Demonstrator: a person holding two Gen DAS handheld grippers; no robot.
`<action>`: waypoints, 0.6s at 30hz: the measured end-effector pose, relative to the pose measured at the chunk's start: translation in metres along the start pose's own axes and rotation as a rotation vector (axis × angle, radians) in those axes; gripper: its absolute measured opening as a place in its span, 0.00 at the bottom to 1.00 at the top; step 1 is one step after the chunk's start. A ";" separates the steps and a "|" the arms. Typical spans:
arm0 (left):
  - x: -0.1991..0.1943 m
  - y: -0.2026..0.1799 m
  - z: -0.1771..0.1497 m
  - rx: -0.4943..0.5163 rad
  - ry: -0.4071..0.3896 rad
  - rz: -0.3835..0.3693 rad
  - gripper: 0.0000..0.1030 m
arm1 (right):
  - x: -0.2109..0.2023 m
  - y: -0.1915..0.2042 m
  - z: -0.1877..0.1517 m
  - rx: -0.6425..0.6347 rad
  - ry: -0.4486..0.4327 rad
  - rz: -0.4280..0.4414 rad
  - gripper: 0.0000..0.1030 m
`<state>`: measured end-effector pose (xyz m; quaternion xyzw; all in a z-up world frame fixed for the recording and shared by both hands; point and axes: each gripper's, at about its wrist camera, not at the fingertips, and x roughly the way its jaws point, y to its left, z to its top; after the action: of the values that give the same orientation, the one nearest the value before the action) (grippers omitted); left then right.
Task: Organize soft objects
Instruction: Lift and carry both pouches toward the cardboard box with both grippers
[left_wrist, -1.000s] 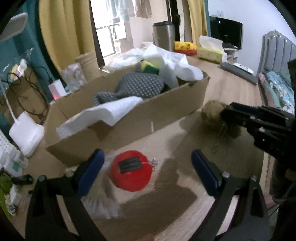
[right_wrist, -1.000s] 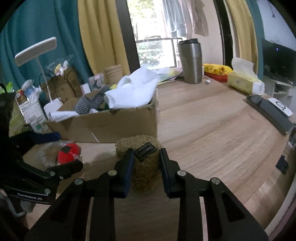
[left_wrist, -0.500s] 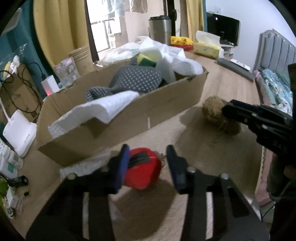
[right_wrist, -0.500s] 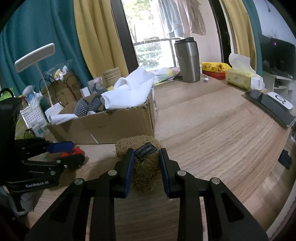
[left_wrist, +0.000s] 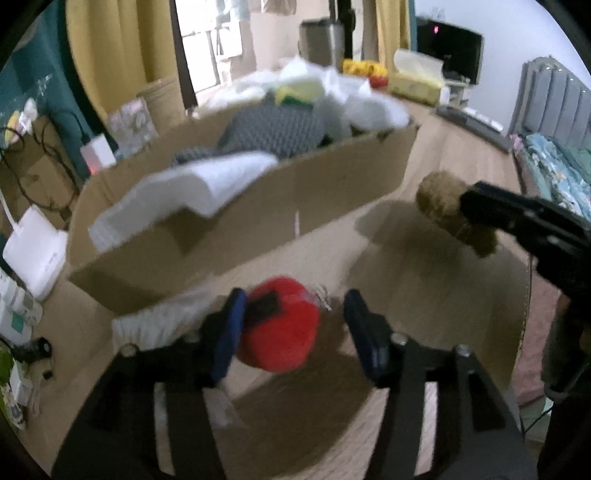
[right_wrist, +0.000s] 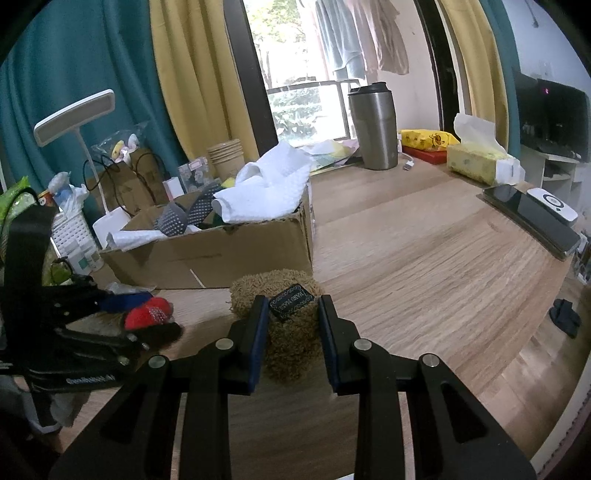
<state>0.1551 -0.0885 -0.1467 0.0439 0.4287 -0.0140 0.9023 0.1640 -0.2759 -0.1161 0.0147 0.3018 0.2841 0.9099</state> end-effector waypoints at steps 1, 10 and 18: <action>-0.001 0.003 0.000 -0.015 -0.006 -0.014 0.56 | 0.000 0.000 0.000 0.003 0.001 0.001 0.28; -0.006 0.008 -0.003 -0.024 -0.021 -0.069 0.40 | -0.006 0.002 0.001 0.005 -0.015 0.009 0.28; -0.019 0.004 -0.005 -0.031 -0.048 -0.129 0.35 | -0.014 0.007 0.006 -0.003 -0.029 0.005 0.28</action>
<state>0.1397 -0.0847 -0.1349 0.0021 0.4093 -0.0664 0.9100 0.1545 -0.2764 -0.1020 0.0181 0.2881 0.2864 0.9136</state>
